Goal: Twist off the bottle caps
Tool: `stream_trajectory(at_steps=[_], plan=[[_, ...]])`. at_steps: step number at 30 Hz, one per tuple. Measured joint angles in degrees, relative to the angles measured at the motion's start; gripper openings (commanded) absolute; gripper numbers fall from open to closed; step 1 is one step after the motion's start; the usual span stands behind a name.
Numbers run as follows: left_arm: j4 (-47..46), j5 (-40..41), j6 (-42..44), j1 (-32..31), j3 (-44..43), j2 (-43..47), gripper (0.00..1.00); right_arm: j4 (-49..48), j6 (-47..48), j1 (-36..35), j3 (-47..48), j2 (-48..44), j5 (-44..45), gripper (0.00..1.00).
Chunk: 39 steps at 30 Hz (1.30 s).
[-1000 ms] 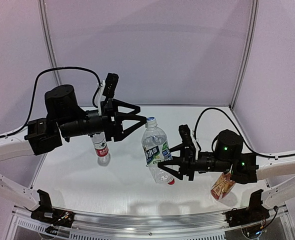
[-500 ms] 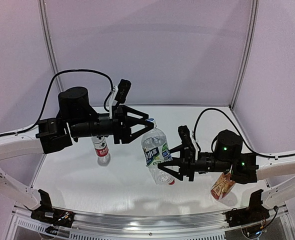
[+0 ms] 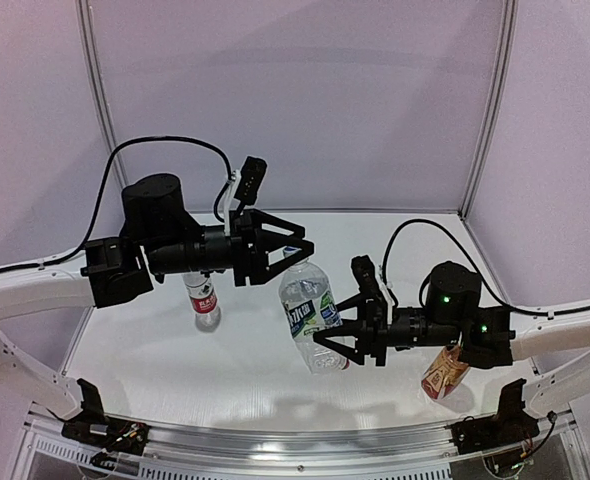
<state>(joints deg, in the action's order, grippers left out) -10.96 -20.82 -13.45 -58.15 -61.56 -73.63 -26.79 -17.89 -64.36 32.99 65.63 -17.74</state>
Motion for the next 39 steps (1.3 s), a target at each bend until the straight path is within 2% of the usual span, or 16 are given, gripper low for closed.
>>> stream_trajectory(at_steps=[3, 5, 13, 20, 23, 26, 29, 32, 38, 39], plan=[[-0.04, -0.04, -0.02, 0.00, 0.00, -0.61, 0.48, 0.07, 0.02, -0.13, 0.07, 0.00, 0.07, 0.00], [-0.11, -0.13, -0.04, 0.00, 0.00, -0.81, 0.42, 0.07, 0.02, -0.22, 0.09, 0.00, 0.13, 0.00], [-0.24, -1.14, -0.76, 0.00, 0.00, -0.81, 0.00, 0.52, 0.44, -0.28, 0.09, 0.00, 1.11, 0.00], [-0.02, -0.55, -0.94, -0.02, -0.04, -0.96, 0.00, 1.38, 0.55, -0.42, 0.28, -0.07, 2.64, 0.00], [1.97, 3.10, -1.29, -0.96, -1.14, -1.46, 0.00, 3.26, 0.74, -0.63, 0.74, -0.35, 6.01, 0.00], [6.97, 13.68, -1.81, -3.91, -5.51, -3.58, 0.00, 4.39, 1.20, -0.87, 1.03, -0.63, 10.99, 0.00], [13.84, 29.40, -2.91, -8.87, -12.87, -7.87, 0.00, 5.07, 1.42, -0.90, 1.33, -0.66, 15.82, 0.00], [18.58, 41.31, -5.09, -12.02, -18.73, -12.20, 0.00, 6.34, 1.31, -0.90, 1.86, -0.57, 18.99, 0.00], [21.42, 51.71, -10.84, -14.19, -20.55, -15.54, 0.00, 9.73, 1.55, -0.96, 1.90, -0.37, 22.16, 0.00], [21.62, 52.41, -11.23, -14.43, -20.55, -15.56, 0.05, 9.90, 1.64, -1.11, 1.90, -0.37, 22.32, 0.00]])
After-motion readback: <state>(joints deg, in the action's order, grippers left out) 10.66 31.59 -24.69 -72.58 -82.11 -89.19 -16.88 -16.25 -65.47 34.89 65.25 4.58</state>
